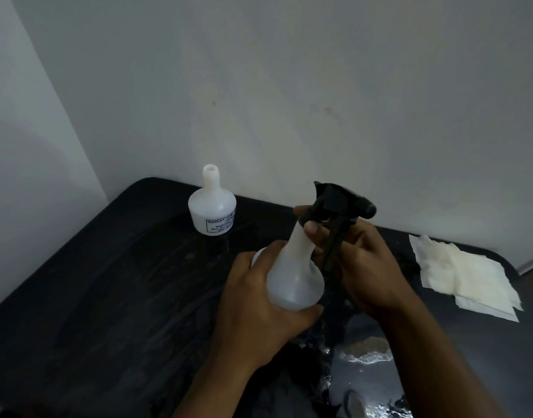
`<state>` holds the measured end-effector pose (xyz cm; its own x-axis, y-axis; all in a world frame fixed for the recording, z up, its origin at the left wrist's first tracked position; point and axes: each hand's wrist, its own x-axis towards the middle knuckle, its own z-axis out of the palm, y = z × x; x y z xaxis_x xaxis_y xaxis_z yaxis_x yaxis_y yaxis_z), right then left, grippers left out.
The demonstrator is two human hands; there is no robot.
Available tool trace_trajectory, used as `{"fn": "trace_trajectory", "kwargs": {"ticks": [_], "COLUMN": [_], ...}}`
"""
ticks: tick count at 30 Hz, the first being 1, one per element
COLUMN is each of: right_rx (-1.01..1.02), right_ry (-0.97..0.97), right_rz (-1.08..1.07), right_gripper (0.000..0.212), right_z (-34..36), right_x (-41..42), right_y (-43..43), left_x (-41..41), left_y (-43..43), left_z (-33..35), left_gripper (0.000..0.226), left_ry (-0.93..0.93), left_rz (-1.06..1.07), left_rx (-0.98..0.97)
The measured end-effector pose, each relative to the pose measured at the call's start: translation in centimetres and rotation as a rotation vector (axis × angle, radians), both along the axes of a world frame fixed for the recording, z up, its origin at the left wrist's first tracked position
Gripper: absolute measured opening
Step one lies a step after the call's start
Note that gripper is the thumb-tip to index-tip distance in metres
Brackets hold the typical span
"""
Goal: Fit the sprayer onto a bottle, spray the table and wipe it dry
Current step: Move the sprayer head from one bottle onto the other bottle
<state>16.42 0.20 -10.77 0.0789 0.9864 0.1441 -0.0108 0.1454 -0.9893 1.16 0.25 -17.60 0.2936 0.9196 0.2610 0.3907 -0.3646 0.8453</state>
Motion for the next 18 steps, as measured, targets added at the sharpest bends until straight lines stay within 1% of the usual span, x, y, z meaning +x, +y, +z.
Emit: {"fn": "trace_trajectory", "kwargs": {"ticks": [2,4,6,8,9,10,11,13,14,15,18], "right_rx": [-0.014,-0.028,-0.061,-0.091,-0.102,-0.113,-0.12,-0.115,-0.107,-0.09,-0.024], "right_ry": [0.008,0.024,-0.005,-0.005,0.002,-0.003,-0.025,-0.123,-0.186,-0.257,-0.547], "right_rz": [-0.041,-0.049,-0.053,-0.041,-0.039,-0.046,-0.065,-0.137,-0.166,-0.198,-0.291], "right_gripper": [0.035,0.033,0.024,0.01,0.008,0.013,0.028,0.071,0.082,0.084,0.072], "right_z": [0.2,0.3,0.3,0.2,0.3,0.5,0.6,0.9,1.0,1.0,0.8], "right_x": [0.0,0.1,0.3,0.6,0.8,1.0,1.1,1.3,1.3,1.2,0.7], "right_y": [0.0,0.1,0.1,0.1,0.1,0.0,0.0,-0.2,-0.2,-0.2,-0.2], "left_x": [-0.1,0.0,0.2,0.4,0.4,0.4,0.3,0.4,0.5,0.5,0.9], "left_y": [0.1,0.0,-0.2,-0.4,-0.4,-0.3,-0.3,-0.3,-0.3,-0.3,-0.4], "left_z": [0.3,0.4,0.1,-0.3,-0.5,-0.5,-0.5,-0.5,-0.5,-0.5,-0.4], "left_gripper": [0.073,0.072,0.076,0.087,0.091,0.095,0.096,0.097,0.096,0.094,0.087], "left_ry": [-0.035,-0.052,-0.043,-0.012,0.012,0.037,0.055,0.064,0.059,0.047,-0.001], "left_rz": [-0.016,-0.012,-0.01,-0.005,-0.001,-0.002,-0.007,-0.023,-0.029,-0.032,-0.032], "left_rx": [0.007,0.015,0.011,0.004,0.007,0.011,0.013,0.013,0.009,0.001,-0.029]}}
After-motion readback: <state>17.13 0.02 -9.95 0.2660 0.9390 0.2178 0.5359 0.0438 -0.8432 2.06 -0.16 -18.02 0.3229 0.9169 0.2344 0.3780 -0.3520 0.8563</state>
